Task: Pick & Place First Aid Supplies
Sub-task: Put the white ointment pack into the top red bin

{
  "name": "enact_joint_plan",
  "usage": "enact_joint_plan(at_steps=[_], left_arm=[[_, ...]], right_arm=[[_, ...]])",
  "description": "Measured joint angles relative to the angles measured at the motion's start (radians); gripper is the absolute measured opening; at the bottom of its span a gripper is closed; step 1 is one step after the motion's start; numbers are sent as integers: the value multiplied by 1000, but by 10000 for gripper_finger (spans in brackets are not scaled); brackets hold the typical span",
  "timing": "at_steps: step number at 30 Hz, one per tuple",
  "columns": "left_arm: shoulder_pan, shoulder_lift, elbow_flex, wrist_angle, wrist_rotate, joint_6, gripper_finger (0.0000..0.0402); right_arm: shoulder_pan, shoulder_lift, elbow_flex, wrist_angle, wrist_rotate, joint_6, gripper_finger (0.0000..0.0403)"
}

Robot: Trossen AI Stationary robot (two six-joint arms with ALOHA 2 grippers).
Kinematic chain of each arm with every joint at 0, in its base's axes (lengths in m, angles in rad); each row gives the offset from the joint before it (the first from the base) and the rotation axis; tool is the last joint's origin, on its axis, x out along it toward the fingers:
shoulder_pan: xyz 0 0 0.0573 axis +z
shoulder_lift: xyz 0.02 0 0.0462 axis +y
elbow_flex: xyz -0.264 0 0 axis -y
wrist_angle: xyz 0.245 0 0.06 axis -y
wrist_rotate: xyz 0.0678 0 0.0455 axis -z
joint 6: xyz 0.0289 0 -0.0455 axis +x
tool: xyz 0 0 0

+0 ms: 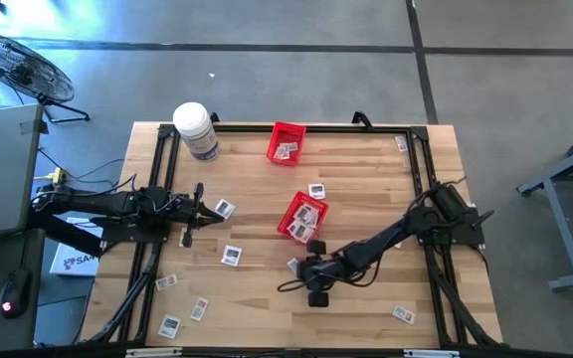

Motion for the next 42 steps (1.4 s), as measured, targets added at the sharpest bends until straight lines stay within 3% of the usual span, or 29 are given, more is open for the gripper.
enact_joint_plan(at_steps=[13,22,32,36,42], left_arm=[[0,0,0,0,0,0,21],[0,0,0,0,0,0,21],[0,0,0,0,0,0,21],[0,0,0,0,0,0,21],[0,0,0,0,0,0,21]], right_arm=[[-24,1,0,-39,-2,16,4],[-25,-19,-10,80,-18,-4,3],[-69,-176,-10,167,-119,-32,1],[-133,-256,-10,244,-166,-116,1],[-319,-336,-4,262,-111,-169,1]])
